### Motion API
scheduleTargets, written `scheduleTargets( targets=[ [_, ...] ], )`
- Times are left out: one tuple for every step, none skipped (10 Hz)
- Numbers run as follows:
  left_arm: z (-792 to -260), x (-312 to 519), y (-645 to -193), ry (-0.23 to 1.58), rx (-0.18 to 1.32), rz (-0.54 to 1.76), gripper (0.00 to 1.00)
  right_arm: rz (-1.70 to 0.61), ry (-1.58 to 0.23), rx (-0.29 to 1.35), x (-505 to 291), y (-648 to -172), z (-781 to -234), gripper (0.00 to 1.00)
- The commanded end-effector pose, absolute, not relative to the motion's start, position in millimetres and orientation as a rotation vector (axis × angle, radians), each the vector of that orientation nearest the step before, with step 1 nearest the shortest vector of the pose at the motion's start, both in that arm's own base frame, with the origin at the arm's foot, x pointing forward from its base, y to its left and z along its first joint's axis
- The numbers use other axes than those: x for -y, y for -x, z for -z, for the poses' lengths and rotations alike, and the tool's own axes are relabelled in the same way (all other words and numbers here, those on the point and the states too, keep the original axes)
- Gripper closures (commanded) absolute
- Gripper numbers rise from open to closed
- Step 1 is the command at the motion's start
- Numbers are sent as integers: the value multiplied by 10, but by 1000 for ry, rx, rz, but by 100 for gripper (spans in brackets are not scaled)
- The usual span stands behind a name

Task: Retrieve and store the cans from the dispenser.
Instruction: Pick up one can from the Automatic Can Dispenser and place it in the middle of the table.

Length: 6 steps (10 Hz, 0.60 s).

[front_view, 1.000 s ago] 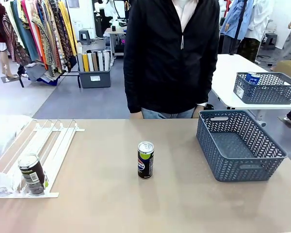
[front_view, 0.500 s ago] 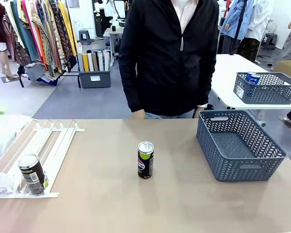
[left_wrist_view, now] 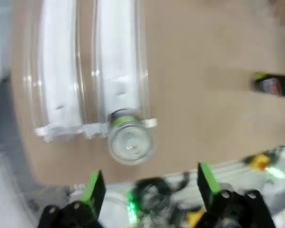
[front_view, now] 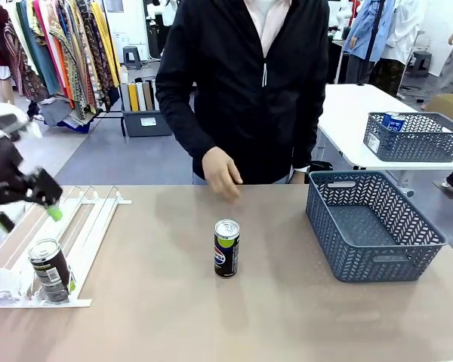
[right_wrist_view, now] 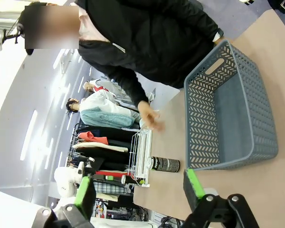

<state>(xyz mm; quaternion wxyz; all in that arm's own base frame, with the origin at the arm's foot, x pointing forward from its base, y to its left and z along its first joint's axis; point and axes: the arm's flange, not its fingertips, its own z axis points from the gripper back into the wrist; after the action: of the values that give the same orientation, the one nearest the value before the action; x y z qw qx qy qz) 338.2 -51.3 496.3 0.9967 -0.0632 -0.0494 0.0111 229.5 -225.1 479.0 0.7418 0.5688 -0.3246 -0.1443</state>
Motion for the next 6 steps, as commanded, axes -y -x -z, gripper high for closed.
scheduleTargets(
  targets=[
    [-4854, 452, -3540, -255, -62, 125, 0, 308, -1264, 744, 2246, -2328, -4803, 0],
    [-4815, 468, -3597, -255, -19, 77, 0, 308, -1264, 744, 2246, -2328, -4803, 0],
    [-4818, 548, -3423, -28, 36, 24, 0, 308, -1264, 744, 2246, -2328, -4803, 0],
    [-4818, 548, -3423, -28, 36, 24, 0, 308, -1264, 744, 2246, -2328, -4803, 0],
    [-4818, 548, -3423, -28, 36, 24, 0, 308, -1264, 744, 2246, -2328, -4803, 0],
    [-4818, 548, -3423, -28, 36, 24, 0, 308, -1264, 744, 2246, -2328, -4803, 0]
  ],
)
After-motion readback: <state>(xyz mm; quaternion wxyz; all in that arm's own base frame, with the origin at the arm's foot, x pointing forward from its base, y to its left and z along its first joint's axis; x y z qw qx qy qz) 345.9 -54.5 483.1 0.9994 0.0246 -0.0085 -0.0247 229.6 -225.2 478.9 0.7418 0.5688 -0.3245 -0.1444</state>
